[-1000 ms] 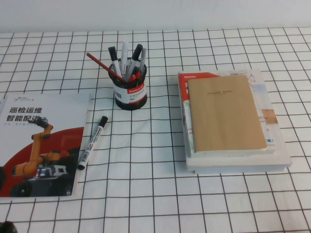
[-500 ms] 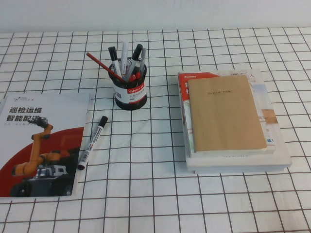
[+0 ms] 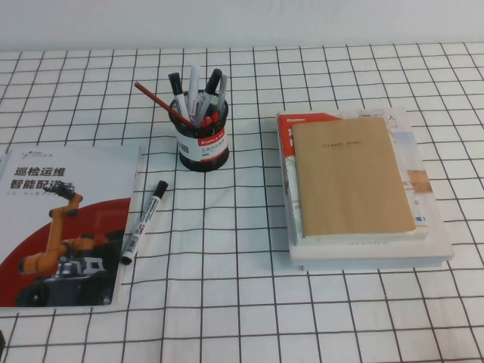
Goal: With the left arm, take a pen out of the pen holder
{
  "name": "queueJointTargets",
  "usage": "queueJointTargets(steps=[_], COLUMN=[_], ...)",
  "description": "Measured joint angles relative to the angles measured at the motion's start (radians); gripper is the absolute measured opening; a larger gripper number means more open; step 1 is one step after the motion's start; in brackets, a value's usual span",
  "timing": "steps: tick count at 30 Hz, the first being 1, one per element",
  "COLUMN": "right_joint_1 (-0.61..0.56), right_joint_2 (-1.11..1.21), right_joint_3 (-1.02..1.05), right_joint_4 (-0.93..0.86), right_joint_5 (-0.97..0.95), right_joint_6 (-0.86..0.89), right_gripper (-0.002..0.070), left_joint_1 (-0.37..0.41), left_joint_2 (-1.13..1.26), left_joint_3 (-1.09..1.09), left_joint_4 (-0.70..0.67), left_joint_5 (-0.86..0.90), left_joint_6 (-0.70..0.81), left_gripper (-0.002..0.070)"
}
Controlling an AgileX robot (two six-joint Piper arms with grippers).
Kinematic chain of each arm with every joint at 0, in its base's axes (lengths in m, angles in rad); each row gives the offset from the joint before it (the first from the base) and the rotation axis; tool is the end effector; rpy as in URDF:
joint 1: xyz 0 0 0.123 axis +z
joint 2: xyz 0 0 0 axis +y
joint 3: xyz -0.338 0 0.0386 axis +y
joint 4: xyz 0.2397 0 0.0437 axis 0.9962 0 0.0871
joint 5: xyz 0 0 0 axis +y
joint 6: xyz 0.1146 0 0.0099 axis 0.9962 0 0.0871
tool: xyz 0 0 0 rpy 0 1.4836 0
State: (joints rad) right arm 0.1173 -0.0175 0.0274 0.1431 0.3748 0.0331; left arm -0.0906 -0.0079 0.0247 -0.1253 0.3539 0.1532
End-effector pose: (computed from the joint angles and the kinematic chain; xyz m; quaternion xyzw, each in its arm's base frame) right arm 0.0106 0.0073 0.1636 0.0041 0.8029 0.1050 0.5868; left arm 0.0120 -0.0061 0.1666 0.0634 0.7965 -0.0338 0.6003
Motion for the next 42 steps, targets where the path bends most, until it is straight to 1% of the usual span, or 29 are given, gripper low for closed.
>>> queueJointTargets(steps=[8, 42], right_joint_1=[0.000, 0.000], right_joint_2=[0.000, 0.000], right_joint_3=[0.000, 0.000], right_joint_4=[0.000, 0.000], right_joint_5=[0.000, 0.000], right_joint_6=[0.000, 0.000], right_gripper=[-0.0015, -0.0015], left_joint_1=[0.002, 0.004], left_joint_2=[0.000, 0.000], left_joint_3=[0.000, 0.000], left_joint_4=[0.037, 0.043], left_joint_5=[0.030, 0.030], left_joint_6=[0.059, 0.061], left_gripper=[-0.0003, -0.0003])
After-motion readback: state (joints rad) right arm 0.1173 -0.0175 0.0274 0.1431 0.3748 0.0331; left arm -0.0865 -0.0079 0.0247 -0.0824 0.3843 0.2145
